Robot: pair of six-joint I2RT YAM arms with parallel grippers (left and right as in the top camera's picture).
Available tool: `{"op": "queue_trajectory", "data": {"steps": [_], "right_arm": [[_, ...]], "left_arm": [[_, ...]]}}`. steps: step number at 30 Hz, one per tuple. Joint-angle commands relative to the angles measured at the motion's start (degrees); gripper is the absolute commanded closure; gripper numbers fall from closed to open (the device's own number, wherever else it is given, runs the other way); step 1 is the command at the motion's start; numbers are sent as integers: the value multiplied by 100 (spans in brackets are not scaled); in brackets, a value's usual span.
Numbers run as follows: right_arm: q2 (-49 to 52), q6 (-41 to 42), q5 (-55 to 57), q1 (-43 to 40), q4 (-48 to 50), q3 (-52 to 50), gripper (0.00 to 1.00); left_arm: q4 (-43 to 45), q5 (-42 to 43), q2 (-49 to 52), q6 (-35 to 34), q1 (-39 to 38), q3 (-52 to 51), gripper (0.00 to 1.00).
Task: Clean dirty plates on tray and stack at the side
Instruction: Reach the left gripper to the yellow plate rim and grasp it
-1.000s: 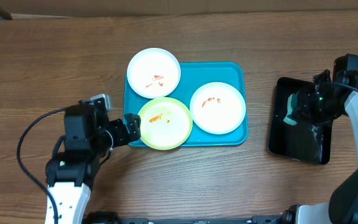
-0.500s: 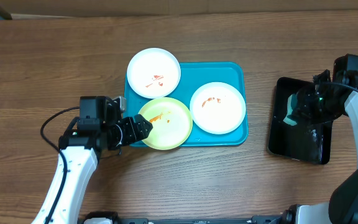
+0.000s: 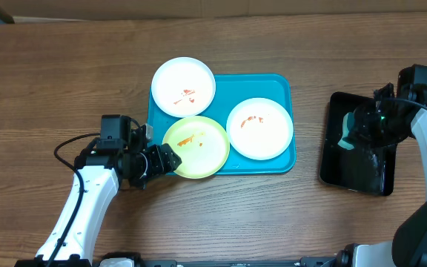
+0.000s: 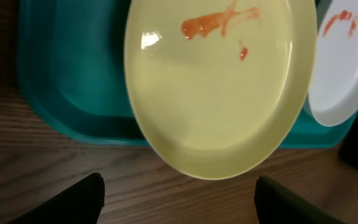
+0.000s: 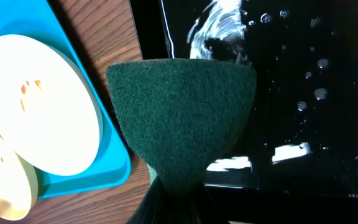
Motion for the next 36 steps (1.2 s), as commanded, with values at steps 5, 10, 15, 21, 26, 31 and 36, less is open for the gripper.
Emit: {"op": "queue_trajectory", "data": {"steps": [5,10,15,21,26,31,36], "right_arm": [[-87,-28,-28,-7,-4,111,96],[-87,-28,-28,-7,-7,111,96],[-87,-28,-28,-7,-7,111,96],[-87,-28,-26,-7,-7,111,96],[-85,-28,-28,-7,-2,111,96],[-87,-28,-28,-7,-7,111,96],[-87,-28,-28,-7,-9,111,96]], "left_arm": [[44,-415,57,-79,31,127,24],[164,-549,175,-79,28,127,24],[210,-649,348,-79,28,127,23],[417,-505,417,-76,28,127,27],[479,-448,428,-79,28,127,30],[511,-448,527,-142,-59,127,27],[684,-385,673,-186,-289,127,26]]}}
